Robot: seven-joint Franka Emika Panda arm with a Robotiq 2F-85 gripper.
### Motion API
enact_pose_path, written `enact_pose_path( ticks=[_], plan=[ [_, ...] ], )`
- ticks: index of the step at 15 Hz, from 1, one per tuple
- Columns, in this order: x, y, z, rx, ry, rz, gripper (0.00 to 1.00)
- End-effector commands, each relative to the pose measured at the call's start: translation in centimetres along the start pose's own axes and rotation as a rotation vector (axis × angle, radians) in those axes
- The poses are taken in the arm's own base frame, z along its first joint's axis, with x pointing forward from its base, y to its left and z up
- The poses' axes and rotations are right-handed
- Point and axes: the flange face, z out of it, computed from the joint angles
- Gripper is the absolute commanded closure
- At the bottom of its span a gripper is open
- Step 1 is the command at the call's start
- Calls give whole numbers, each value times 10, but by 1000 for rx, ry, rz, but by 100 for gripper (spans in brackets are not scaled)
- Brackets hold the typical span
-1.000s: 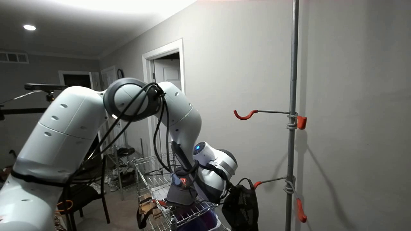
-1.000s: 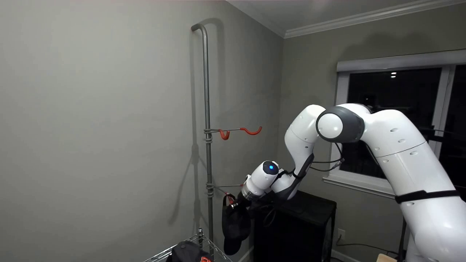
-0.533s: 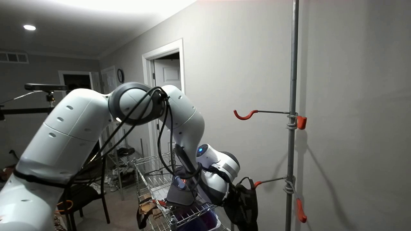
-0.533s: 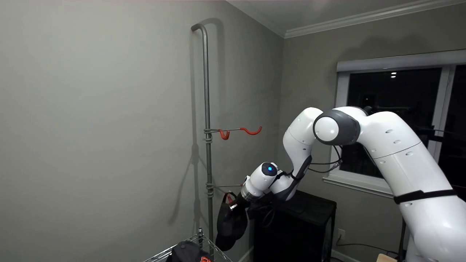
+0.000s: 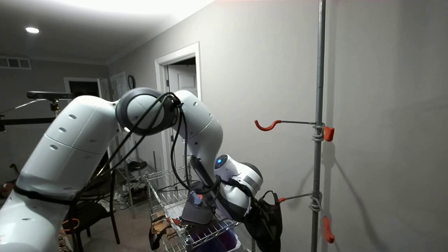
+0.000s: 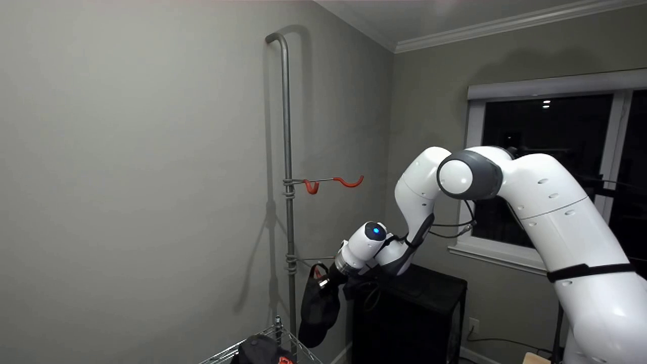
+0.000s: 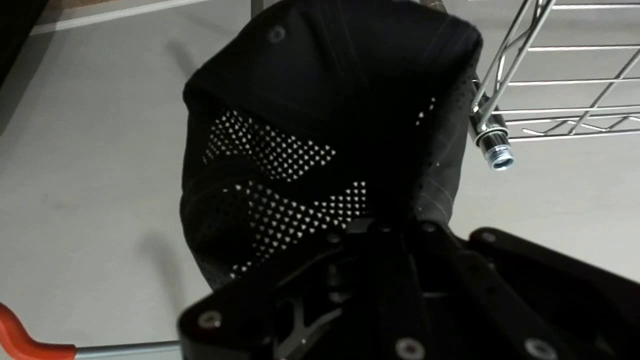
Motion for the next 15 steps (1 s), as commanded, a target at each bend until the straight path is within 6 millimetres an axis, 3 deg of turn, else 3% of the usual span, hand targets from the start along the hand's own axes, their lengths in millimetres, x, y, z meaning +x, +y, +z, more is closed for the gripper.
enact_pose_path(
  ticks=[1, 6, 15],
  plan=[
    [14, -2, -36, 57, 31, -8, 95],
    [30, -8, -82, 123, 84, -45, 96],
    [-7, -15, -121, 132, 43, -103, 96]
  ],
)
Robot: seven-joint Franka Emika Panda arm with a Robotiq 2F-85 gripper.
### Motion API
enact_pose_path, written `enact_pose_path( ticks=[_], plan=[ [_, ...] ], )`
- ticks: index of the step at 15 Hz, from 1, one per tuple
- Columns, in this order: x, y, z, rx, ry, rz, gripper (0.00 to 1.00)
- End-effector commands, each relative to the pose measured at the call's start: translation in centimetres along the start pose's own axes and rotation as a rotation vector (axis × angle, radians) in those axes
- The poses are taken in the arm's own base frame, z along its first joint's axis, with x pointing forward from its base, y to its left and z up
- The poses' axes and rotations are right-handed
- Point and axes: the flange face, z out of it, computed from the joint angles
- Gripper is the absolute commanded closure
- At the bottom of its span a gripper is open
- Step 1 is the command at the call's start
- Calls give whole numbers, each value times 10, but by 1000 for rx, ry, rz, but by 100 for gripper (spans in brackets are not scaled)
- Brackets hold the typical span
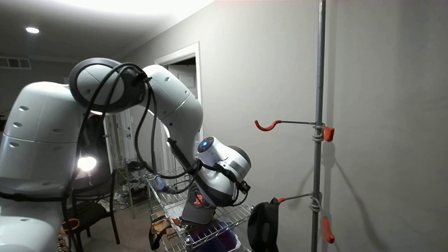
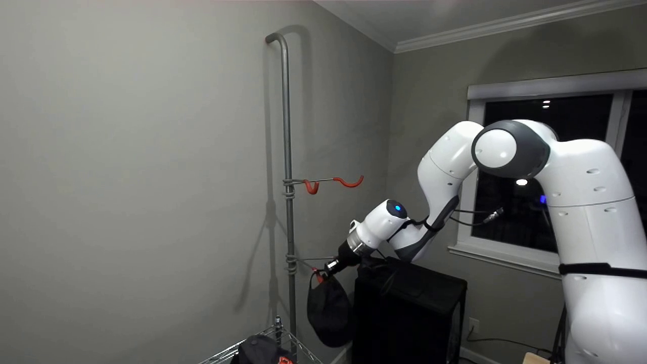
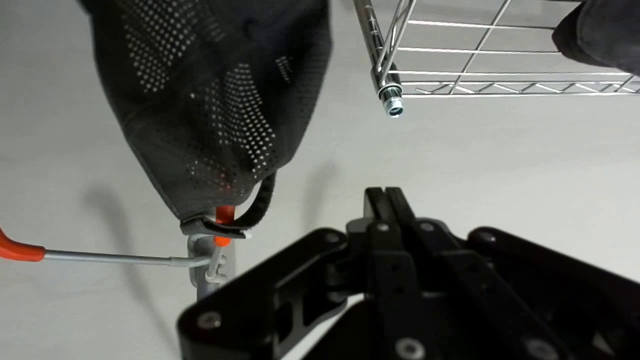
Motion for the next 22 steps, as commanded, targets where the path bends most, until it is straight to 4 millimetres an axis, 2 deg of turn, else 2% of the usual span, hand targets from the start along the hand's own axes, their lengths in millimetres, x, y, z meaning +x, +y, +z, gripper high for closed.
enact_pose_path(
  ticks=[1, 3, 4, 5, 7, 11, 17, 19, 22],
  plan=[
    [-12, -3, -23, 14, -10, -40, 96],
    [-16, -4, -25, 14, -16, -49, 96],
    [-20, -5, -25, 16, -25, -44, 92],
    [-19, -4, -26, 9, -22, -42, 70],
    [-19, 2, -20, -18, -25, -26, 66],
    [-20, 16, 6, -68, -43, -28, 43],
    [-17, 26, 57, -146, -62, 14, 4],
    [-20, 29, 68, -153, -73, 18, 0],
    [-24, 31, 79, -143, -83, 29, 0]
  ],
)
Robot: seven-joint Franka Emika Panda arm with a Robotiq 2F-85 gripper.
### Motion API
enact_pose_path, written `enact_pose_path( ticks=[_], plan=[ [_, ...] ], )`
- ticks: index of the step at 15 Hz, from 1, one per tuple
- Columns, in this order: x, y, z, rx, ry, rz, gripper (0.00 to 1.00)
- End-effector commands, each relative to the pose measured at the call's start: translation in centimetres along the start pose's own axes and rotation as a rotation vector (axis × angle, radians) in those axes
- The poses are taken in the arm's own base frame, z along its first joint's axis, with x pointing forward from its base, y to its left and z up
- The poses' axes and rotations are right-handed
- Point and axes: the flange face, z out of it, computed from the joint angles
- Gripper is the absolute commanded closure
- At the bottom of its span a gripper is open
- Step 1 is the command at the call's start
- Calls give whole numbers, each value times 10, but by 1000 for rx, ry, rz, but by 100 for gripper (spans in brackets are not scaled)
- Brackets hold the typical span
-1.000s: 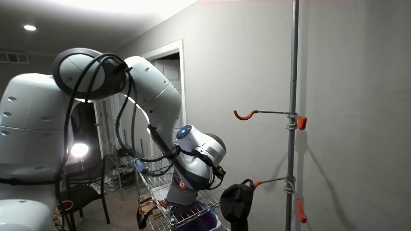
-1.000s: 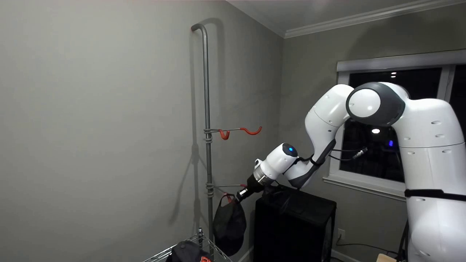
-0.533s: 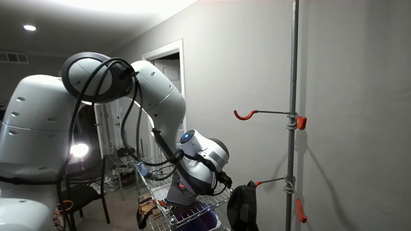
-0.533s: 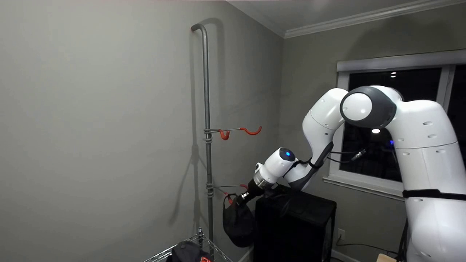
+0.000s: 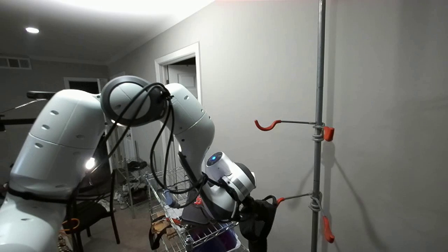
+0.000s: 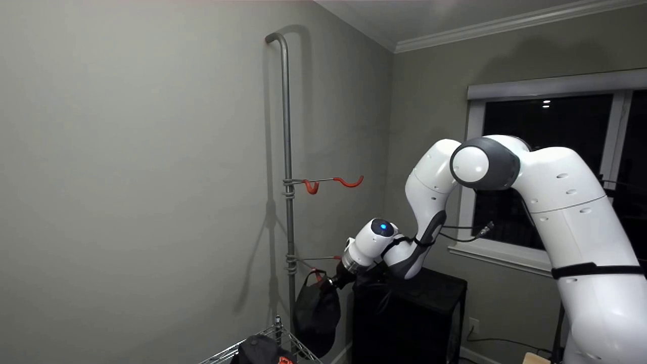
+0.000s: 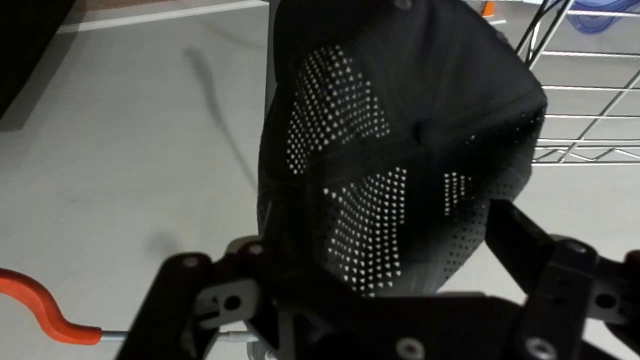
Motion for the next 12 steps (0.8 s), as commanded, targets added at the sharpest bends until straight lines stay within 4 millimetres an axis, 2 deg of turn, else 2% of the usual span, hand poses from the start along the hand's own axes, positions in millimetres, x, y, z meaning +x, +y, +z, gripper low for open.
enact_pose_path(
  ticks=[1, 3, 5, 12],
  plan=[
    [0, 1, 12, 6, -7, 13, 0],
    [-2, -1, 15, 18, -12, 15, 0],
    [-3, -3, 15, 29, -13, 10, 26],
    [2, 1, 8, 19, 1, 7, 72]
  ],
)
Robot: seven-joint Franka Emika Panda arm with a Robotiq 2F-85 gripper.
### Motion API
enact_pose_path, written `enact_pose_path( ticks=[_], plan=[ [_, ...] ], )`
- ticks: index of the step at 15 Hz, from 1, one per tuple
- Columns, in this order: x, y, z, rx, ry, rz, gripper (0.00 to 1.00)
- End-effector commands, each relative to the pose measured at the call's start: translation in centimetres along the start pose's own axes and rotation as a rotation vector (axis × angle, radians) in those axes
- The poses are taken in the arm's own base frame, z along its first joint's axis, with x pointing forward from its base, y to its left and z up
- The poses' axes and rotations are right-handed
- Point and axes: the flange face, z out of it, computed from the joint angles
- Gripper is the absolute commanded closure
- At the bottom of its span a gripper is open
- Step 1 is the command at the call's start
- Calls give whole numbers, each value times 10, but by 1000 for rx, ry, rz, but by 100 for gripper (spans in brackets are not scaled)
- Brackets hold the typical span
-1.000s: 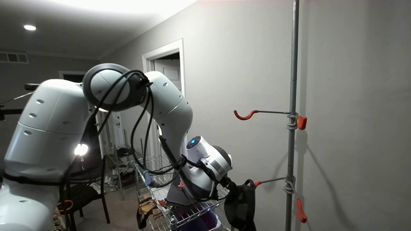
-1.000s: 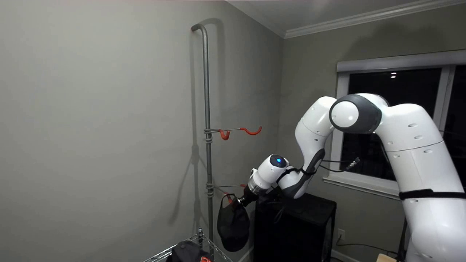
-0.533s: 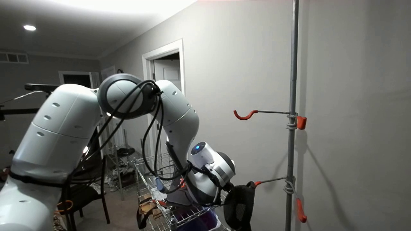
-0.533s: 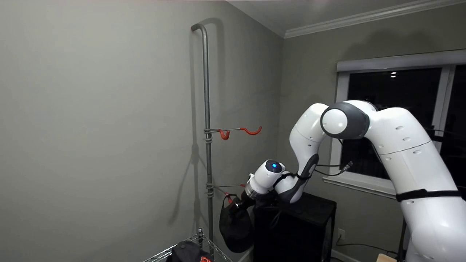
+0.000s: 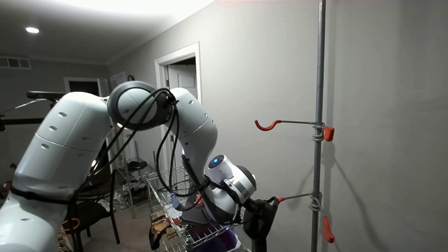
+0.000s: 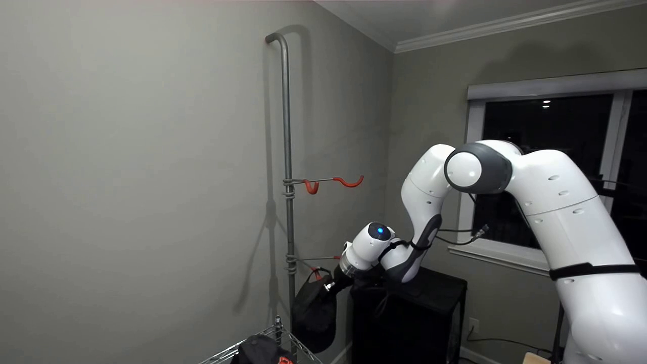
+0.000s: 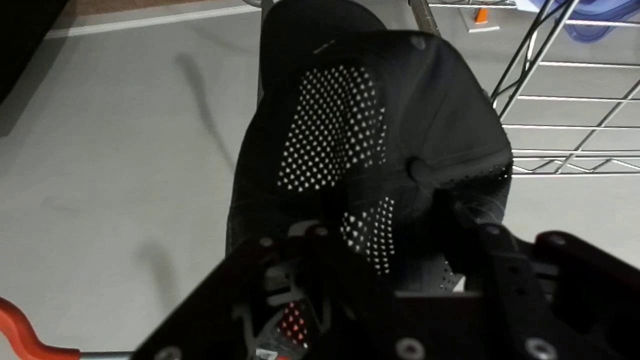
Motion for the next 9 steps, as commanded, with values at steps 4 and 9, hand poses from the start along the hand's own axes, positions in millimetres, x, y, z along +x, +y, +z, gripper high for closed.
enact_pose_path(
  ticks=[4, 9],
  plan=[
    [12, 15, -13, -8, 30, 16, 94],
    [19, 24, -26, -18, 50, 20, 97]
  ],
)
